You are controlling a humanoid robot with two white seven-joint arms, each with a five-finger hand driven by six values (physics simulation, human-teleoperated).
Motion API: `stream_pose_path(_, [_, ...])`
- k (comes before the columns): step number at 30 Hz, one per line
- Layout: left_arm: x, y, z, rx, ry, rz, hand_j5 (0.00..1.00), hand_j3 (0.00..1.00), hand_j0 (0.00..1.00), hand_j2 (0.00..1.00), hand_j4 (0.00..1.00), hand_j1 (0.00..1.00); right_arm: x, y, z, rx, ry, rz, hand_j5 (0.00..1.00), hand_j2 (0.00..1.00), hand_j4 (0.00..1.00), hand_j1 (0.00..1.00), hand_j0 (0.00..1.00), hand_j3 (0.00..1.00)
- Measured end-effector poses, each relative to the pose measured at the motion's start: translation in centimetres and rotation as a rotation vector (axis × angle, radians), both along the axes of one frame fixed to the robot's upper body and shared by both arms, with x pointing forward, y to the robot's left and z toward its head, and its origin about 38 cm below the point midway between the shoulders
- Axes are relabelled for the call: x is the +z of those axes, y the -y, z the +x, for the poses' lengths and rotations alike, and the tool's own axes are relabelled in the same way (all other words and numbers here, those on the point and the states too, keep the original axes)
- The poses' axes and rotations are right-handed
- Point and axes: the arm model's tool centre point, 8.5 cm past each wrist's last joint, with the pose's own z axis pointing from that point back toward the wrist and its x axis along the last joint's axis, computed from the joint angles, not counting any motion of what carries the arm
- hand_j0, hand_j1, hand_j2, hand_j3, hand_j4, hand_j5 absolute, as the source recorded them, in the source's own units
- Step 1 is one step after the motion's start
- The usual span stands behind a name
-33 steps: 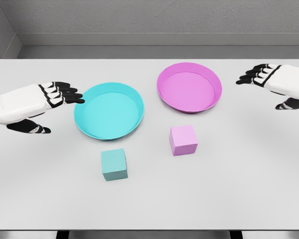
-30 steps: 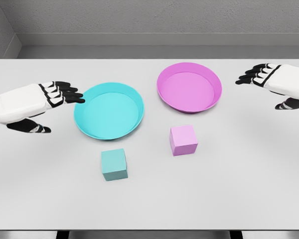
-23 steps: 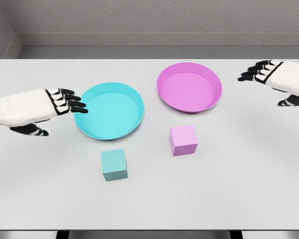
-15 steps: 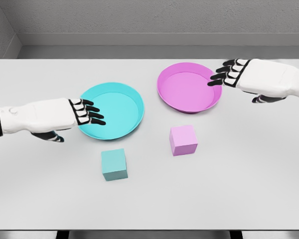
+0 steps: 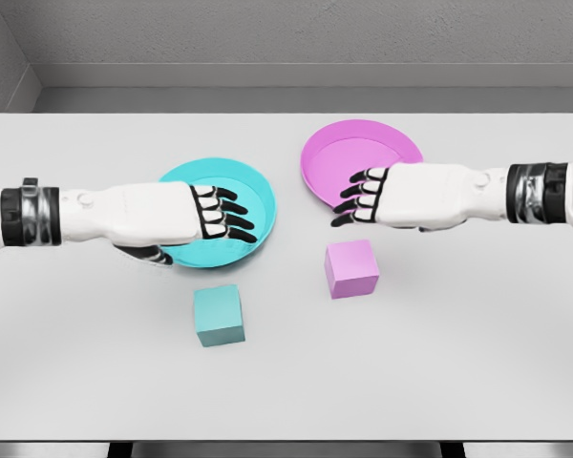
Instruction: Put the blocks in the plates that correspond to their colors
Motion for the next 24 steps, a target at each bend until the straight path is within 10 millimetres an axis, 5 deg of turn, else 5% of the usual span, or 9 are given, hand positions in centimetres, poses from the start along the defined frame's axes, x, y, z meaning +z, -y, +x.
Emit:
stream_pose_path(8, [-2.9, 0.1, -1.2, -0.023, -0.079, 0.047, 1.00, 1.00, 1.00, 1.00, 1.00, 1.00, -0.9, -1.8, -0.2, 0.048, -0.018, -0.014, 1.00, 1.00, 1.00, 1.00, 1.00, 1.00])
stream_pose_path(24, [-5.1, 1.4, -2.3, -0.067, -0.139, 0.074, 1.00, 1.00, 1.00, 1.00, 1.00, 1.00, -5.6, -4.7, -1.6, 0.126, -0.035, -0.124, 1.00, 1.00, 1.00, 1.00, 1.00, 1.00])
